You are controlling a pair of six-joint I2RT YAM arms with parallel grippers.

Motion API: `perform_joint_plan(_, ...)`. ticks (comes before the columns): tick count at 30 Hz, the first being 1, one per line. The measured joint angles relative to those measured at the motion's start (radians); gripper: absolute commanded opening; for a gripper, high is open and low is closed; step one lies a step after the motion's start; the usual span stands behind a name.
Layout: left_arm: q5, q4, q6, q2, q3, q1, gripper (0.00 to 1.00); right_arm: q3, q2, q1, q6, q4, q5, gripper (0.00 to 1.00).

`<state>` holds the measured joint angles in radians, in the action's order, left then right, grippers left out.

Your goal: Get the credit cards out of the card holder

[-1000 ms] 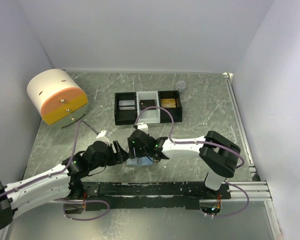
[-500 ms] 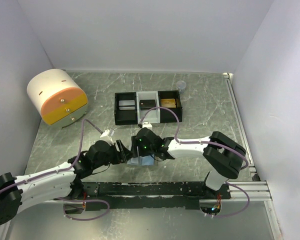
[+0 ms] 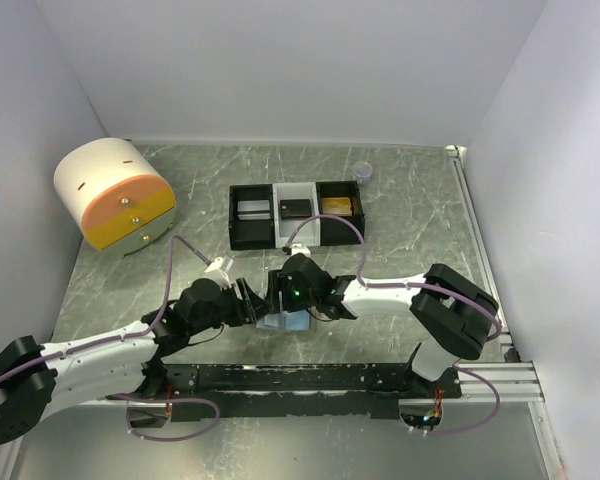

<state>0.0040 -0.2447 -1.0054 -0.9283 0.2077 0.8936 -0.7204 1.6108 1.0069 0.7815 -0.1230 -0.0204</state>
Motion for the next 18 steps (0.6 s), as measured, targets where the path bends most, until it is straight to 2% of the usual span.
perform_joint_plan(18, 0.048, -0.148, 0.002, -0.12, 0.0, -0.01, 0.64, 0.016, -0.017, -0.029, -0.016, 0.008, 0.01, 0.63)
